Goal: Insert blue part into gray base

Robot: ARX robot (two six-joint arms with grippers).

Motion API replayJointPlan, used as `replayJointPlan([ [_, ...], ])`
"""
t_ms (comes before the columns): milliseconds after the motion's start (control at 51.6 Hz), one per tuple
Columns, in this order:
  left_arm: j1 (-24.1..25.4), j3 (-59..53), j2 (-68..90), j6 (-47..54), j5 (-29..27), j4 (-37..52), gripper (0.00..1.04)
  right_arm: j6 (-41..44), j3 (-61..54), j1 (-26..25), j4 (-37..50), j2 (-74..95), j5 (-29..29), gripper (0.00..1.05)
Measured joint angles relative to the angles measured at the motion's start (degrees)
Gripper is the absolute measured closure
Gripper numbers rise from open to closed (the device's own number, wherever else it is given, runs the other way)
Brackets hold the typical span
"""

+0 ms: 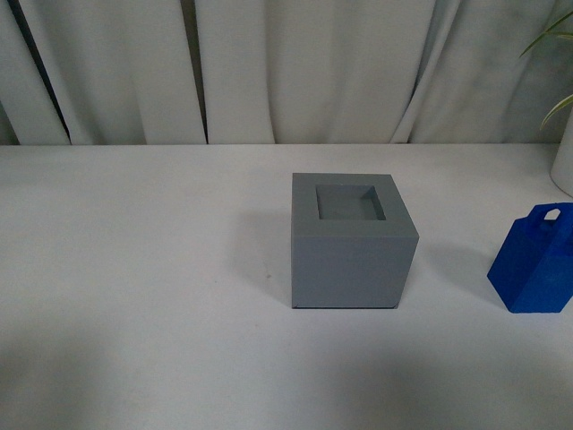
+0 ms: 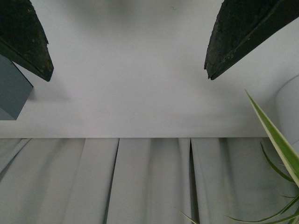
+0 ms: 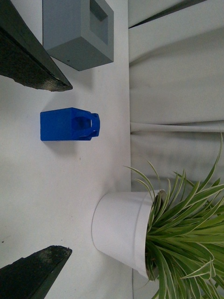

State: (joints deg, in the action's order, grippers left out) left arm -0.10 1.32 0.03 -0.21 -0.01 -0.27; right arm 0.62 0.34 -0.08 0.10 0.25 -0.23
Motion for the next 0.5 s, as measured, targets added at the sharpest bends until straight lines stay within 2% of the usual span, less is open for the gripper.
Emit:
replayJointPlan([
  [504, 0.0, 0.0, 0.0, 0.0, 0.0, 0.0, 0.06, 0.0, 0.0, 0.0, 0.0, 0.0, 0.0, 0.07],
])
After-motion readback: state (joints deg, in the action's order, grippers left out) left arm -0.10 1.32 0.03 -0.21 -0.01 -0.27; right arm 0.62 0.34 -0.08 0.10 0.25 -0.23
